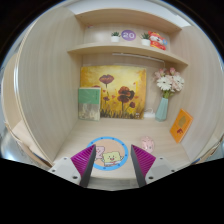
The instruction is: Arrange mouse
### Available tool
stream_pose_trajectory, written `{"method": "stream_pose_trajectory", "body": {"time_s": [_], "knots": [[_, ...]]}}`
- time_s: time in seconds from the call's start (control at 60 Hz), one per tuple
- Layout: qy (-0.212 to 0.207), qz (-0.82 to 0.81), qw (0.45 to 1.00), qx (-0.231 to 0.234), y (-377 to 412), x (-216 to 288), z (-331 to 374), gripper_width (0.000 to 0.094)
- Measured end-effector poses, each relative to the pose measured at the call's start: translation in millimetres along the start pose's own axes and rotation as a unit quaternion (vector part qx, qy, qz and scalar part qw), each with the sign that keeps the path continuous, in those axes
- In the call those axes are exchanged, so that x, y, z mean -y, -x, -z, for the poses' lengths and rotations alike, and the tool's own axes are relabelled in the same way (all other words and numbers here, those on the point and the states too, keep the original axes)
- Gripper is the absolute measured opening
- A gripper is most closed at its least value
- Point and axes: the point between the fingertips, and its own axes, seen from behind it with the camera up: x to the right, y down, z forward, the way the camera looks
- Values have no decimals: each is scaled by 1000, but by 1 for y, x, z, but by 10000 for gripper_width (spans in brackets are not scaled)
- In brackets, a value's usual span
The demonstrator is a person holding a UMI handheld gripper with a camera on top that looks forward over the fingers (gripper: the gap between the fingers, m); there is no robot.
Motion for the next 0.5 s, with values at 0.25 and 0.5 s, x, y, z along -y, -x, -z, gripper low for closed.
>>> {"method": "stream_pose_trajectory", "body": {"time_s": [0.25,0.5], "knots": [[52,-14,998,-35,-40,-58,-23,681],[97,-32,990,-94,-120,-114,-54,682]]}}
